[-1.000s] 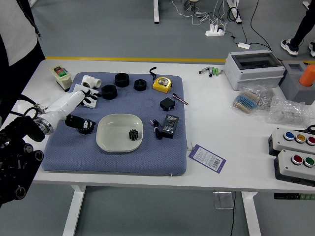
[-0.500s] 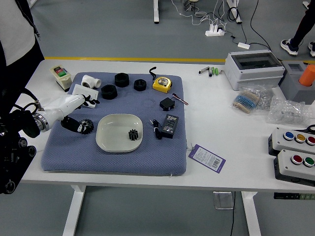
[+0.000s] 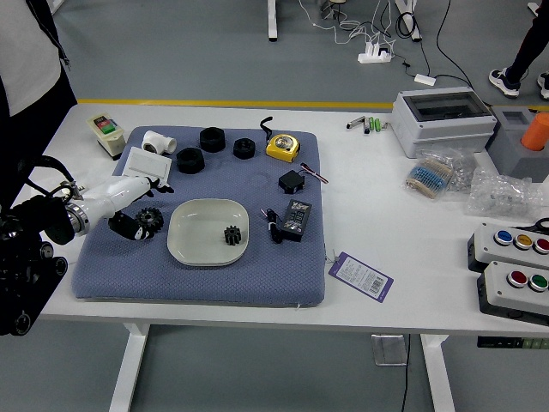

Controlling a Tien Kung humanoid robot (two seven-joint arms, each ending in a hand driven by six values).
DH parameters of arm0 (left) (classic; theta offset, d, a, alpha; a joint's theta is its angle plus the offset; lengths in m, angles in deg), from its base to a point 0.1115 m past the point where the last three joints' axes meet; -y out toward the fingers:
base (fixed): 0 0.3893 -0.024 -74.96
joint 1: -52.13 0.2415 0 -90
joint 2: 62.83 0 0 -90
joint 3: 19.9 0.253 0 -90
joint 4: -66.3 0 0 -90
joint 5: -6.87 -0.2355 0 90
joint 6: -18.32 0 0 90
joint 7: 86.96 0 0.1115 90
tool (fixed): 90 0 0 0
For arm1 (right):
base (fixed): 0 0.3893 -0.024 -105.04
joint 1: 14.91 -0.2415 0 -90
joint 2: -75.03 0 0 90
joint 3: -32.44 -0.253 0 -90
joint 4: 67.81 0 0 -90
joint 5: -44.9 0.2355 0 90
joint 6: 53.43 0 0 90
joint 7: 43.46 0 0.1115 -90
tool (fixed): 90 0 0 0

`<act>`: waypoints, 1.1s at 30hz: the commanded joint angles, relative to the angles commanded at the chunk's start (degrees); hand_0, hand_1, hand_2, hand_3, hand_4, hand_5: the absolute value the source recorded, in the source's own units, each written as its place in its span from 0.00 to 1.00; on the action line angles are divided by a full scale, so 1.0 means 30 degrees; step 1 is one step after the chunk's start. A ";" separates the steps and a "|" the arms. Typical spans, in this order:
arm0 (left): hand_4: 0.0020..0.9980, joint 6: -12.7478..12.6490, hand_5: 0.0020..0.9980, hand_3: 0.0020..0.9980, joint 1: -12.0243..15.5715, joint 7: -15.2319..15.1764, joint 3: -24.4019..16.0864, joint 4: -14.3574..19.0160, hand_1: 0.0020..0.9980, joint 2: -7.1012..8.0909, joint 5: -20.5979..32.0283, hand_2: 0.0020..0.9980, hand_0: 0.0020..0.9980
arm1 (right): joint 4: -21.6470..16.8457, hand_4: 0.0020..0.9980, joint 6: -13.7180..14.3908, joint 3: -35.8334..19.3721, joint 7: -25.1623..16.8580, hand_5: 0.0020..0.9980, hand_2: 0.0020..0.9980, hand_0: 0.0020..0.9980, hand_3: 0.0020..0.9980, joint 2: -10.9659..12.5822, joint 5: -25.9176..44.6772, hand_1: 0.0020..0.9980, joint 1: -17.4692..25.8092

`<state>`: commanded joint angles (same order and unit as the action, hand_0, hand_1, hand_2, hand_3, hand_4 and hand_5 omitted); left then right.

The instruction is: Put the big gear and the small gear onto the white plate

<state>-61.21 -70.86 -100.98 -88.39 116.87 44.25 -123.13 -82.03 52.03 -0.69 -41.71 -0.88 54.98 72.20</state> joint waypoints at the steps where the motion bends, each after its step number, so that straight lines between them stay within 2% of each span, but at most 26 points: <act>1: 0.88 -0.0022 0.00 0.83 -0.0033 -0.0004 0.0005 -0.0087 0.76 -0.0017 0.0000 0.84 0.63 | 0.0000 0.80 0.0001 0.0002 0.0001 0.66 0.75 0.71 0.57 0.0000 -0.0003 0.72 -0.0002; 10: 0.86 -0.0568 0.00 0.82 -0.0788 -0.0221 0.0644 -0.1876 0.75 -0.0190 0.0000 0.83 0.63 | -0.0016 0.80 0.0014 0.0009 -0.0001 0.66 0.75 0.71 0.57 0.0012 -0.0018 0.72 -0.0016; 11: 0.55 -0.0689 0.00 0.71 -0.0830 -0.0271 0.0645 -0.1968 0.65 -0.0204 0.0000 0.72 0.48 | -0.0018 0.80 0.0014 0.0001 -0.0006 0.66 0.75 0.71 0.57 0.0013 -0.0009 0.72 -0.0012; 16: 0.55 -0.0938 0.00 0.71 -0.0971 -0.0421 0.0352 -0.2557 0.65 -0.0344 0.0000 0.72 0.48 | -0.0034 0.80 0.0022 -0.0033 -0.0006 0.66 0.75 0.71 0.57 0.0035 -0.0056 0.72 -0.0014; 17: 0.38 -0.0934 0.00 0.57 -0.0975 -0.0440 0.0378 -0.2630 0.55 -0.0347 0.0000 0.58 0.45 | -0.0033 0.80 0.0021 -0.0021 -0.0006 0.66 0.75 0.71 0.57 0.0038 -0.0042 0.72 -0.0013; 22: 0.38 -0.0949 0.00 0.57 -0.0981 -0.0452 0.0326 -0.2873 0.55 -0.0450 0.0000 0.58 0.45 | -0.0031 0.80 0.0025 0.0016 0.0008 0.66 0.75 0.71 0.57 0.0035 -0.0044 0.72 -0.0020; 23: 0.33 -0.0913 0.00 0.53 -0.0971 -0.0434 0.0314 -0.2898 0.50 -0.0457 0.0000 0.53 0.44 | -0.0034 0.80 0.0027 0.0011 0.0006 0.66 0.75 0.71 0.57 0.0035 -0.0048 0.72 -0.0020; 28: 0.33 -0.0822 0.00 0.53 -0.0927 -0.0394 0.0286 -0.2913 0.50 -0.0458 0.0000 0.53 0.44 | -0.0035 0.80 0.0029 -0.0007 0.0001 0.66 0.75 0.71 0.57 0.0029 -0.0029 0.72 -0.0016; 29: 0.28 -0.0807 0.00 0.52 -0.0916 -0.0387 0.0263 -0.2915 0.49 -0.0467 0.0000 0.51 0.43 | -0.0034 0.80 0.0027 -0.0007 0.0001 0.66 0.75 0.71 0.57 0.0029 -0.0029 0.72 -0.0015; 33: 0.28 -0.0748 0.00 0.52 -0.0892 -0.0383 0.0287 -0.2869 0.49 -0.0472 0.0000 0.51 0.43 | -0.0035 0.80 0.0026 -0.0025 -0.0001 0.66 0.75 0.71 0.57 0.0034 -0.0053 0.72 -0.0018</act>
<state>-63.46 -73.53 -102.13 -87.53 108.27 42.83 -123.13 -82.13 52.10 -0.76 -41.71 -0.78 54.82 72.15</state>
